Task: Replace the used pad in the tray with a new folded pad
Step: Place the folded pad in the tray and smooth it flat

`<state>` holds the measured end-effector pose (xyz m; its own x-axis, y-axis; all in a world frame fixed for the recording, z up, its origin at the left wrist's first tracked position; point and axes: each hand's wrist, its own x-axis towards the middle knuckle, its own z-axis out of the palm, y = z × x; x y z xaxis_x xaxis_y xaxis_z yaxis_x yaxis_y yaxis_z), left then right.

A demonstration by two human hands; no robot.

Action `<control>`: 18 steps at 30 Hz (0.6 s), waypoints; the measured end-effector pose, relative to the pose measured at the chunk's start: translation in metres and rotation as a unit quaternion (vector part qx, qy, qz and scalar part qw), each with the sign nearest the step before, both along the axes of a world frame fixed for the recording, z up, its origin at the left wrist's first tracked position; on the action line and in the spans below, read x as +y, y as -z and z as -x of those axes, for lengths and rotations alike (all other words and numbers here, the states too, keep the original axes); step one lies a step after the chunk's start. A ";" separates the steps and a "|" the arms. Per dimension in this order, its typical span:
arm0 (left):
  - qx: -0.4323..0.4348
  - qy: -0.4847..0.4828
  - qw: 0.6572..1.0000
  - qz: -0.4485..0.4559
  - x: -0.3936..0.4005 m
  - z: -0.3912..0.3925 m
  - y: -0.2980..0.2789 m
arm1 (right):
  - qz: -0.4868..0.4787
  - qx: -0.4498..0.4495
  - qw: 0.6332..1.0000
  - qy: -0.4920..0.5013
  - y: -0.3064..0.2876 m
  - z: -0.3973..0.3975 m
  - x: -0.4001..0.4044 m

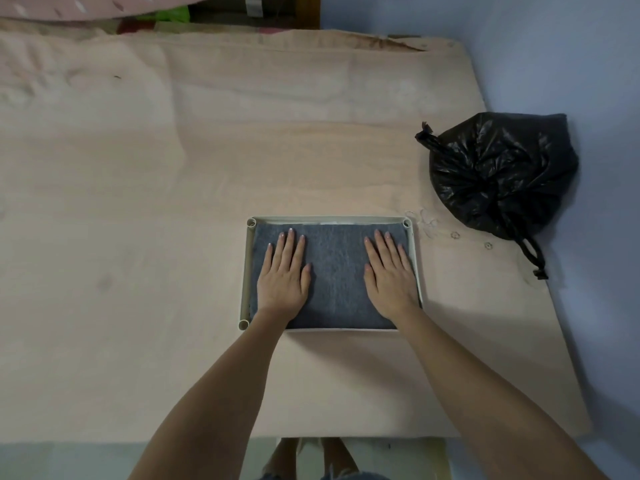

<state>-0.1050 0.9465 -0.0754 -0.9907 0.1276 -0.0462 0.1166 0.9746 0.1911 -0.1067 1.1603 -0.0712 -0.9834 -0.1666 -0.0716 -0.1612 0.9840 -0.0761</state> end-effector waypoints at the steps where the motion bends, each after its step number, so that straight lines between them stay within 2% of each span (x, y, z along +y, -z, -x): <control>1: 0.002 -0.007 1.000 -0.001 -0.003 0.001 0.000 | 0.000 0.004 1.000 0.010 0.000 0.000 0.001; 18: -0.001 -0.119 0.991 -0.060 -0.011 0.002 0.004 | 0.002 -0.005 0.997 0.081 0.004 0.000 -0.003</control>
